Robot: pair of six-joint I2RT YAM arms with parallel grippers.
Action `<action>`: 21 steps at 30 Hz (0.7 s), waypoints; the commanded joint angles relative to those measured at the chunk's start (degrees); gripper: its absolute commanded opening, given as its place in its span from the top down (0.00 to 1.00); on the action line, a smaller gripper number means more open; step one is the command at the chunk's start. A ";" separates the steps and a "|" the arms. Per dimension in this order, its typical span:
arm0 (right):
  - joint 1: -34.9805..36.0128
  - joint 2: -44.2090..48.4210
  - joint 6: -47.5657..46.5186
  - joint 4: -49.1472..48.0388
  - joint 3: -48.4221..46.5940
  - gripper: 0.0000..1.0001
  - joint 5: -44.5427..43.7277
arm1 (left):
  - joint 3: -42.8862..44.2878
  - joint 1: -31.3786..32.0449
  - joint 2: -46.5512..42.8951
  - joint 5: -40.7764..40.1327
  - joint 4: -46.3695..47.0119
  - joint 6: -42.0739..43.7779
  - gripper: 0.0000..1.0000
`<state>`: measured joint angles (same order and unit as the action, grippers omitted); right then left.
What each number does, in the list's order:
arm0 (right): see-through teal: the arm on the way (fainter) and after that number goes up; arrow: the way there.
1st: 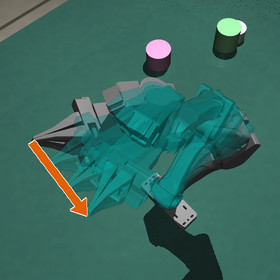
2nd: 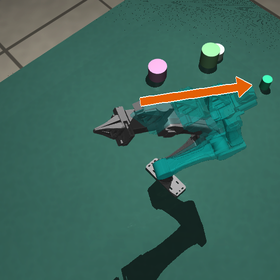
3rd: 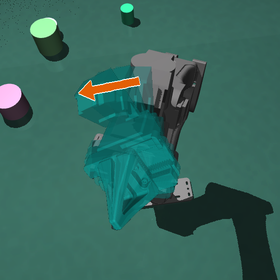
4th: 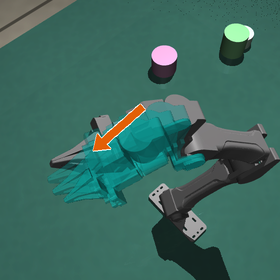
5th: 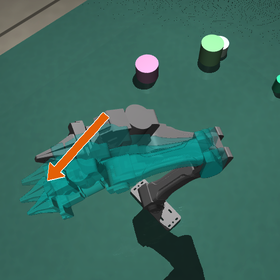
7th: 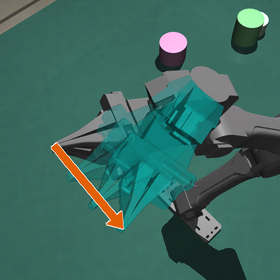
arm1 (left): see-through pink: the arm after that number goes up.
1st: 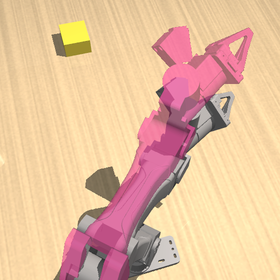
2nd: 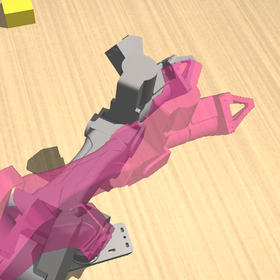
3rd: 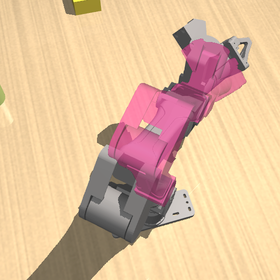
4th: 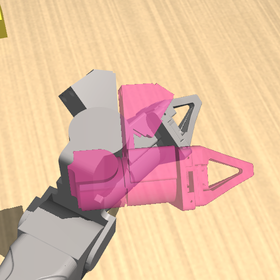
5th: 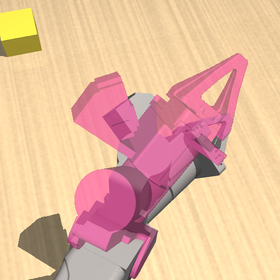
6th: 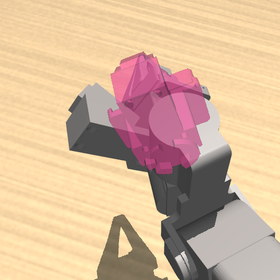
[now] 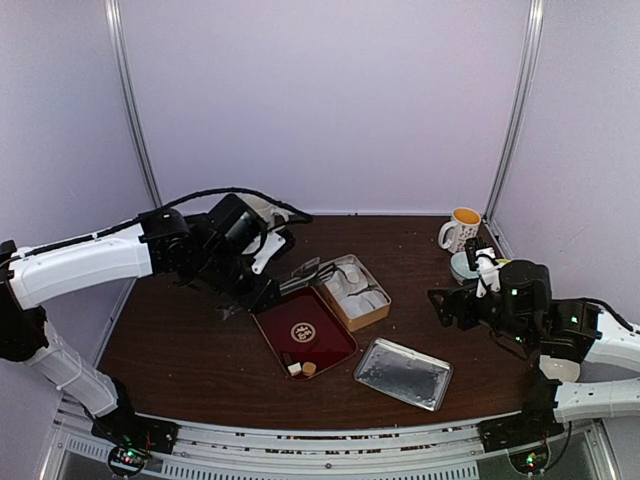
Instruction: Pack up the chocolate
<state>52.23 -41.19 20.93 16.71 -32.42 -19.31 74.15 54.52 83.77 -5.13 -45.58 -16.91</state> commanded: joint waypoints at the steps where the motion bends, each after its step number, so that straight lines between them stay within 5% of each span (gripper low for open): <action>1: -0.37 1.24 -0.36 1.71 -0.54 0.10 -0.03 | -0.13 1.65 -3.53 7.15 -3.93 3.28 0.58; 21: -0.37 1.32 -0.28 2.09 -0.41 0.11 0.83 | 0.05 11.09 -1.33 4.21 -24.03 4.09 0.55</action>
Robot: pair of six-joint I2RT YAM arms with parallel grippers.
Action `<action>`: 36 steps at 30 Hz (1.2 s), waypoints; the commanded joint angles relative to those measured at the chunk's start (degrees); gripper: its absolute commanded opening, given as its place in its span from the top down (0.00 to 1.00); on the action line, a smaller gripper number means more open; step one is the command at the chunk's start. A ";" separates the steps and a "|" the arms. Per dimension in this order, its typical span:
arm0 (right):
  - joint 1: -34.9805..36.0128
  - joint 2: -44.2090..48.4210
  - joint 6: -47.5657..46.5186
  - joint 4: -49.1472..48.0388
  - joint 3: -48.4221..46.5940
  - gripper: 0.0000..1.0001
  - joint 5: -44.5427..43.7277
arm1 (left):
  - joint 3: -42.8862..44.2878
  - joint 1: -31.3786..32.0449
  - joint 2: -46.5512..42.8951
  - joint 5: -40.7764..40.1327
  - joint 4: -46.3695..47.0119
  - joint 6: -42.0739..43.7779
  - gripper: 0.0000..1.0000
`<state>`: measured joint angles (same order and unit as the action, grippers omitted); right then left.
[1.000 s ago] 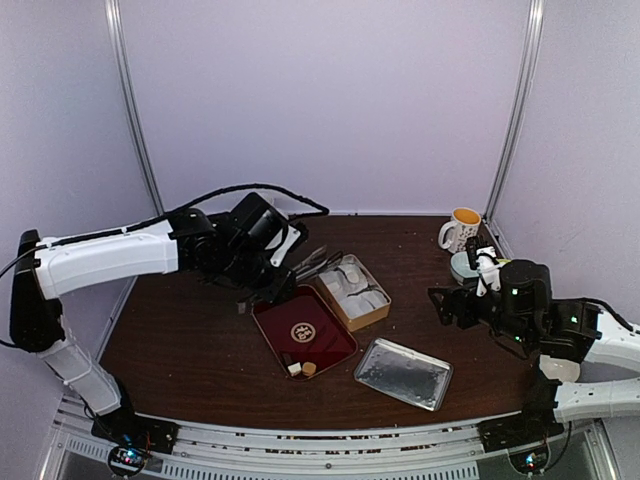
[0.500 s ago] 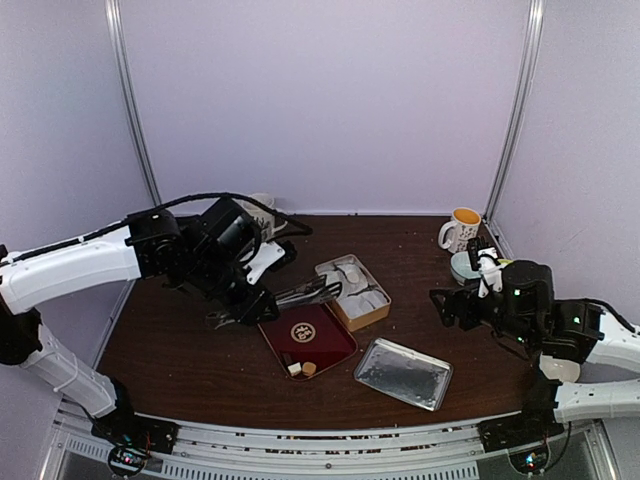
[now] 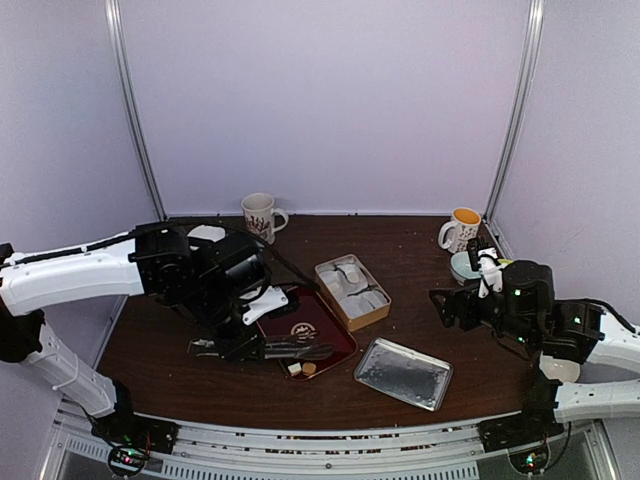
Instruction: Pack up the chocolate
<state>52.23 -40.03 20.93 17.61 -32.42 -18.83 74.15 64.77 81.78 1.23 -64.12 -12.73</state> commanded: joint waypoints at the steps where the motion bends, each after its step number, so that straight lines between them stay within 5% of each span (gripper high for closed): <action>1: -0.35 0.25 -0.23 1.09 -0.32 0.10 0.33 | 0.03 1.10 0.66 -2.96 -6.43 -0.24 0.55; 36: -0.32 1.53 0.87 0.84 1.00 0.11 -0.13 | 0.51 1.32 6.00 -5.40 -6.26 3.04 0.57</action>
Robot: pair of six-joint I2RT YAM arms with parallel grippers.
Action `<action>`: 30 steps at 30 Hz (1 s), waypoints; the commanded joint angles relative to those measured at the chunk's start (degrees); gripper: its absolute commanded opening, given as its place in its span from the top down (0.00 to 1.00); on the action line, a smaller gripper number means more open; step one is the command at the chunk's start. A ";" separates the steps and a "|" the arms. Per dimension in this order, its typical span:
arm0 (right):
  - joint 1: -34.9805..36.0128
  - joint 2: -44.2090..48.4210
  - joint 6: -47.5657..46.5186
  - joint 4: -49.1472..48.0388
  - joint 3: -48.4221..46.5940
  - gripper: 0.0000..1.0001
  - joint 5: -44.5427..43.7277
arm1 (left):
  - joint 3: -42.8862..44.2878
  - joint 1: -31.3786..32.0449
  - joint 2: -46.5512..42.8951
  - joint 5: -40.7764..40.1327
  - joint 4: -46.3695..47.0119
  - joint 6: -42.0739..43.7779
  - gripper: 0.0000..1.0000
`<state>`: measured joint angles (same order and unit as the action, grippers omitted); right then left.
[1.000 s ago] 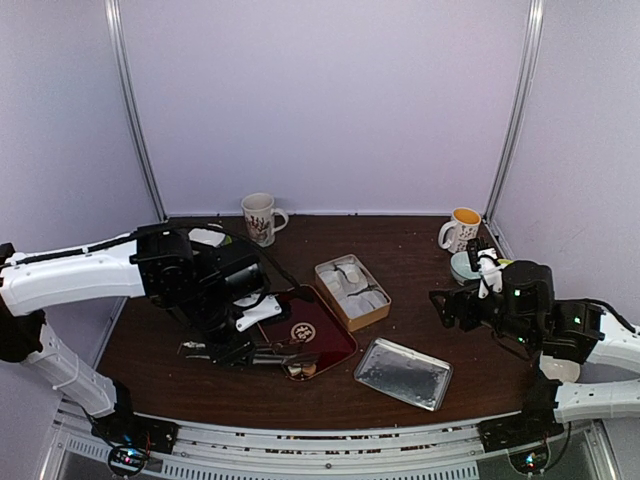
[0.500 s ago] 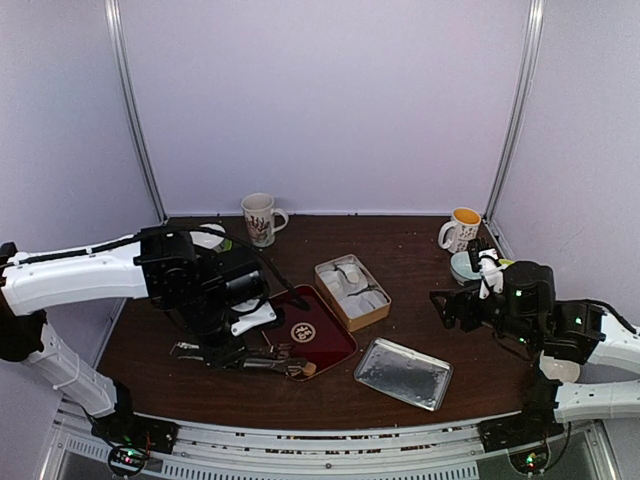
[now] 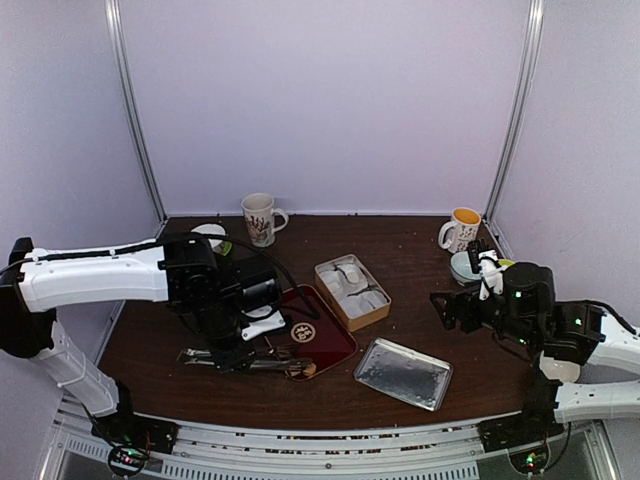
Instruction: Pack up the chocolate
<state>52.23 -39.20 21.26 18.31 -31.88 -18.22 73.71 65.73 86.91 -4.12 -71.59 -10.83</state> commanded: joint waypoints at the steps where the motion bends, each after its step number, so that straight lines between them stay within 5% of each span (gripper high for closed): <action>1: -0.30 0.70 0.54 0.15 0.46 0.10 -0.76 | 1.03 0.32 0.84 0.06 1.05 1.16 0.57; 30: -0.37 0.44 0.98 -0.29 0.68 0.10 -0.36 | 0.20 0.36 0.43 1.34 -1.18 1.59 0.62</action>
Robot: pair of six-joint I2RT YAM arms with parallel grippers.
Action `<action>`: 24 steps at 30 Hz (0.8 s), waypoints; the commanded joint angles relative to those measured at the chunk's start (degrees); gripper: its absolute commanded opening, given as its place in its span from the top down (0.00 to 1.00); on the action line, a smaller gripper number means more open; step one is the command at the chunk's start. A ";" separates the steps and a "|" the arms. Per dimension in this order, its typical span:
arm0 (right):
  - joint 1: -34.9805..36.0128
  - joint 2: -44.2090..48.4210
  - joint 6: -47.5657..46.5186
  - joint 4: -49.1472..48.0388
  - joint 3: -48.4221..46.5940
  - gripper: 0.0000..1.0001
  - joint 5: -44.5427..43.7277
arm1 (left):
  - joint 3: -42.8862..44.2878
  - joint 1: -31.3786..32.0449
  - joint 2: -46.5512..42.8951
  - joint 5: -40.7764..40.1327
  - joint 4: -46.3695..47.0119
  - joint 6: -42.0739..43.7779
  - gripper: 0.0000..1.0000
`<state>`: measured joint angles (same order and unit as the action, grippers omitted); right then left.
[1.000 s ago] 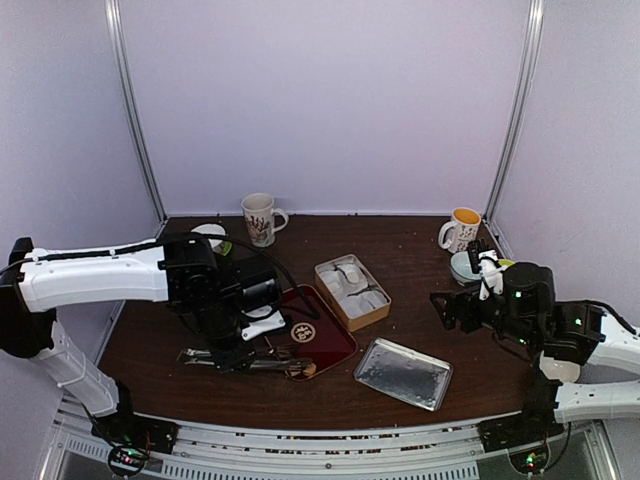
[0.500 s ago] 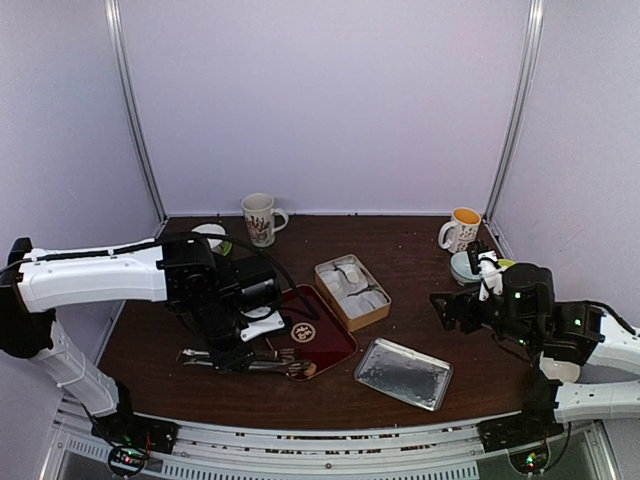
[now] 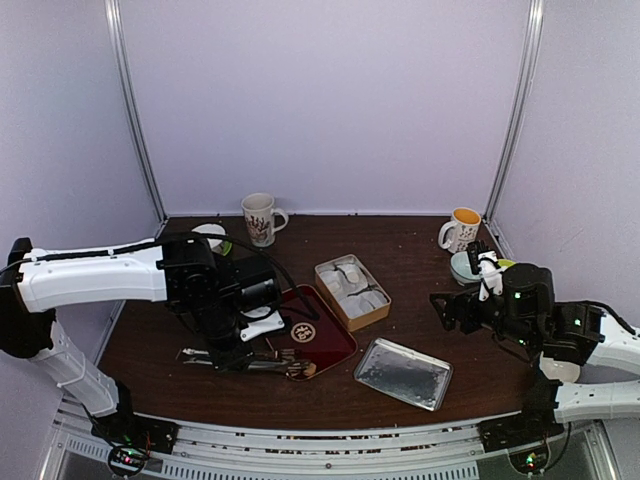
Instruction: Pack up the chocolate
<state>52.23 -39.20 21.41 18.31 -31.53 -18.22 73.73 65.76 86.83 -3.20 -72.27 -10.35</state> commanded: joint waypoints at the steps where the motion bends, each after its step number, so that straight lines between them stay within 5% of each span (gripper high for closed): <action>1: -0.36 0.44 0.75 -0.29 0.34 0.11 -0.33 | 0.06 0.34 0.69 0.55 -0.58 1.24 0.62; 13: -0.36 0.17 0.70 -0.26 0.17 0.10 -0.44 | 0.30 0.41 3.71 -2.10 -0.21 2.01 0.63; 24: -0.37 0.06 0.24 -0.28 -0.08 0.10 -0.79 | 3.86 0.38 1.54 -7.45 0.03 0.79 0.74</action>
<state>52.23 -39.22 21.39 18.31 -31.53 -18.24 74.59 65.84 90.43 -7.97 -72.40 -9.10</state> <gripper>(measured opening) 0.899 0.264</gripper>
